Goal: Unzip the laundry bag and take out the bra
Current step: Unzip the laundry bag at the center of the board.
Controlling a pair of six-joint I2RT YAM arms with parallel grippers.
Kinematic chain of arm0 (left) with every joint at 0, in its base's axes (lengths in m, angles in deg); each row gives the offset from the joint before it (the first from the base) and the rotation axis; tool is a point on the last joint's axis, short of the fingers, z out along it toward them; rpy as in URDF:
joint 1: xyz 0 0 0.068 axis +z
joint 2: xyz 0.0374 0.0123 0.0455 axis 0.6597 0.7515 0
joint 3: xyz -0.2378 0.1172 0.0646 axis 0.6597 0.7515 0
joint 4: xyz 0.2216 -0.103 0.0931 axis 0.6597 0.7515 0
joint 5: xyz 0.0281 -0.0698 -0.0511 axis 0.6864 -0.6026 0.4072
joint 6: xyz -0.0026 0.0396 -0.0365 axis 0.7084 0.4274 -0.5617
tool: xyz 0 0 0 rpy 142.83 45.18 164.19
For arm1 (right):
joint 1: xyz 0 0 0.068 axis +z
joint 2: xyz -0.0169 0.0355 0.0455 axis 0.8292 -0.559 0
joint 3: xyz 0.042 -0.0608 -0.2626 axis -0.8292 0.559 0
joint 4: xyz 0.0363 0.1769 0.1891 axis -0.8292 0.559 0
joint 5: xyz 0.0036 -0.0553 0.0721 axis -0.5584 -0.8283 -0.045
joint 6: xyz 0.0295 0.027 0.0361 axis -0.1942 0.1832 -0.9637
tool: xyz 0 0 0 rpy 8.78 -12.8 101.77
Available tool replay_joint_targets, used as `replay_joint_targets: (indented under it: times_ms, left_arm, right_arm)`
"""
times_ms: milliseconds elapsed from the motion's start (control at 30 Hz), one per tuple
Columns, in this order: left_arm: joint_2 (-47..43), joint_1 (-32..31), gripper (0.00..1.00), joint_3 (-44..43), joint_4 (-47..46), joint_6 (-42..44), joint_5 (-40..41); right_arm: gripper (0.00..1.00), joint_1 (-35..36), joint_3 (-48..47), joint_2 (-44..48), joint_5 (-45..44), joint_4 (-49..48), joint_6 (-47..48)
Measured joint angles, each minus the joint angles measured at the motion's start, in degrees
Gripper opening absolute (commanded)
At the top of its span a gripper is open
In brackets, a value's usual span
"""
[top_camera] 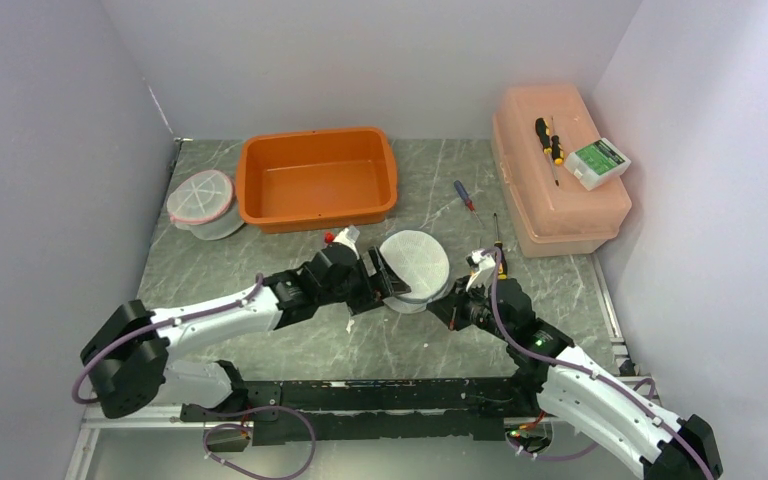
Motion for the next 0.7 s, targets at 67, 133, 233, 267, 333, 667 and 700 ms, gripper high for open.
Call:
replay_joint_targets:
  times_ms: [67, 133, 233, 267, 333, 667, 700]
  left_arm:
    - [2.2, -0.5, 0.76, -0.6, -0.7, -1.9, 2.1]
    - [4.7, -0.7, 0.71, -2.2, -0.7, -2.9, 3.8]
    - [7.8, -0.8, 0.63, -4.6, -1.0, -4.3, 5.4]
    - [8.2, -0.8, 0.6, -4.9, -1.1, -4.6, 5.7]
    - [9.0, -0.9, 0.5, -5.4, -1.3, -4.9, 6.0]
    - [10.1, -1.0, 0.06, -5.5, -1.6, -5.6, 6.7]
    - [10.1, -1.0, 0.03, -5.5, -1.8, -5.5, 6.8]
  right_arm:
    - [0.0, 0.0, 0.0, 0.0, 0.0, -0.2, 0.0]
    - [0.0, 0.0, 0.0, 0.0, 0.0, -0.5, 0.0]
    - [0.0, 0.0, 0.0, 0.0, 0.0, -0.6, -0.1]
    - [0.0, 0.1, 0.1, 0.1, 0.0, -0.6, -0.1]
    - [0.0, 0.1, 0.2, 0.4, 0.0, -0.5, -0.1]
    - [0.0, 0.2, 0.3, 0.8, -0.4, -0.4, -0.1]
    - [0.0, 0.2, 0.3, 0.8, -0.6, -0.4, -0.1]
